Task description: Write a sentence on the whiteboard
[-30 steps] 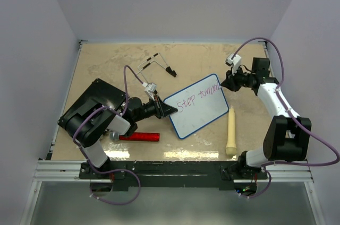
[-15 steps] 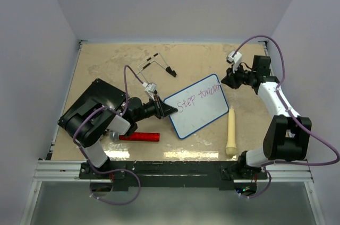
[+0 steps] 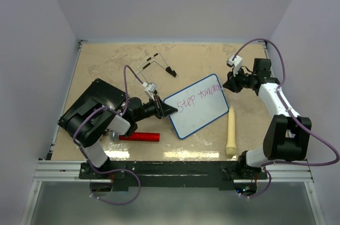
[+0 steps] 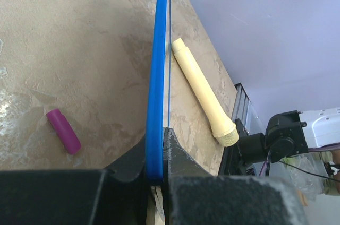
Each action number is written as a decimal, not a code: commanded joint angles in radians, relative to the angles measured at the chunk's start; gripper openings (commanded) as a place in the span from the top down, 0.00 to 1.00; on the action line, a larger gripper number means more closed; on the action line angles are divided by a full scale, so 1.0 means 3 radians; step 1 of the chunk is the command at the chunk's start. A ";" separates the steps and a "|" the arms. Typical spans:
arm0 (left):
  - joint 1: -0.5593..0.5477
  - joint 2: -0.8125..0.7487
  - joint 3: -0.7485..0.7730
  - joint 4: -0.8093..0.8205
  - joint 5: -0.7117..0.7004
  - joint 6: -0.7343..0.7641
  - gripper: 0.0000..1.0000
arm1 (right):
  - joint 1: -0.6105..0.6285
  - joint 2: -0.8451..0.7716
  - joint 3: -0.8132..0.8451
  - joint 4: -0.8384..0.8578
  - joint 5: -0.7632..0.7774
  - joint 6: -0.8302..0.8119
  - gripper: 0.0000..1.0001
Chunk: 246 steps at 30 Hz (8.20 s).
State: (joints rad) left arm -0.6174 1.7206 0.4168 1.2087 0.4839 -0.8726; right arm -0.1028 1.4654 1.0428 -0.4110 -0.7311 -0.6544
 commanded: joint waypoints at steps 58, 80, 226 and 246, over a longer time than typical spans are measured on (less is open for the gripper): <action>0.0074 -0.0080 0.0145 0.0450 -0.0125 -0.0021 1.00 | 0.0251 -0.0902 -0.0081 -0.0788 -0.1582 -0.0580 1.00; 0.0038 -0.0198 0.0119 0.0230 -0.0105 0.0071 1.00 | 0.0256 -0.0840 -0.0127 -0.0844 -0.1582 -0.0692 1.00; 0.0023 0.0063 0.0027 0.0711 -0.0447 -0.0717 1.00 | 0.2245 -0.0283 -0.0372 0.0011 0.0013 -0.0580 1.00; 0.0028 0.0099 0.0022 0.0742 -0.0427 -0.0711 1.00 | 0.2240 -0.0452 -0.0377 0.0296 0.0596 -0.0242 1.00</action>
State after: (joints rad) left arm -0.6044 1.7527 0.4103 1.2190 0.3500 -1.0817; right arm 0.5686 1.3556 0.9123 -0.3847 -0.6125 -0.7589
